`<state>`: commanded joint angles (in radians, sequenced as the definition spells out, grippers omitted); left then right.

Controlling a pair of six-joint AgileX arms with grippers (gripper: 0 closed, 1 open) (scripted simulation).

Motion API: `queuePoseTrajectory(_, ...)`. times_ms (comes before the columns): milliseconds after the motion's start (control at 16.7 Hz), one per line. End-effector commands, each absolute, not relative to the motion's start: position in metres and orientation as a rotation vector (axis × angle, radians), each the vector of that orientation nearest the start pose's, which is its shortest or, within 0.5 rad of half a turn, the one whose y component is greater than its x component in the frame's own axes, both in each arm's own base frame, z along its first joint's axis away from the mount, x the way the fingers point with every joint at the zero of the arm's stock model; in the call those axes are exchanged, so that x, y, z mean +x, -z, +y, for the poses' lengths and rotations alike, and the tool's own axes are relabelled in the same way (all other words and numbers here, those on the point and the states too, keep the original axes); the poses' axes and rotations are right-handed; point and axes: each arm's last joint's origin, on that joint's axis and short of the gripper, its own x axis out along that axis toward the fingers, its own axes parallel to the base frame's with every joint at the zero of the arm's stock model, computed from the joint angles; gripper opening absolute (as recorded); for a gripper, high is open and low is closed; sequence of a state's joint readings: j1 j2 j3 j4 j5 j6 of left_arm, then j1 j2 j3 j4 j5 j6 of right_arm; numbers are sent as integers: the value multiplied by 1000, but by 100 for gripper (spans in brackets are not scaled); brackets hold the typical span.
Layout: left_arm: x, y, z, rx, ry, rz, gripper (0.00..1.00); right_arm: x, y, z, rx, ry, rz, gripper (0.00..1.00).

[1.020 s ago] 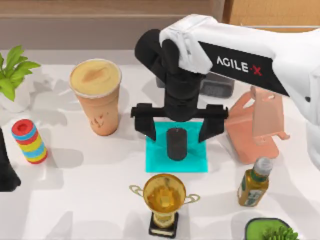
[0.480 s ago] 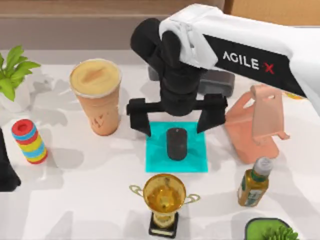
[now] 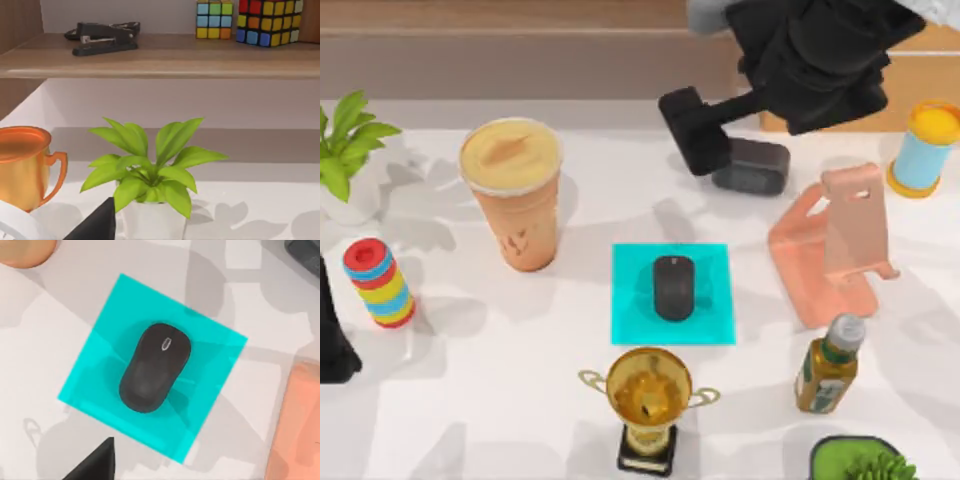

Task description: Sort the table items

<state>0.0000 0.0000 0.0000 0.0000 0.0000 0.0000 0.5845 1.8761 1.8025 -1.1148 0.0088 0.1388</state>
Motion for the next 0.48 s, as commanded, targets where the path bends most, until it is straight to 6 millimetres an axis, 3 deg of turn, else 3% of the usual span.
queuePoseTrajectory(120,106,-160,-1,0,0,0,100,324,-324,184,-235,-417,1108,100)
queuePoseTrajectory(240,106,-160,-1,0,0,0,100,324,-330,151,-214,-373,1086,100)
queuePoseTrajectory(480,106,-160,-1,0,0,0,100,315,-298,78,-195,-262,1176,100)
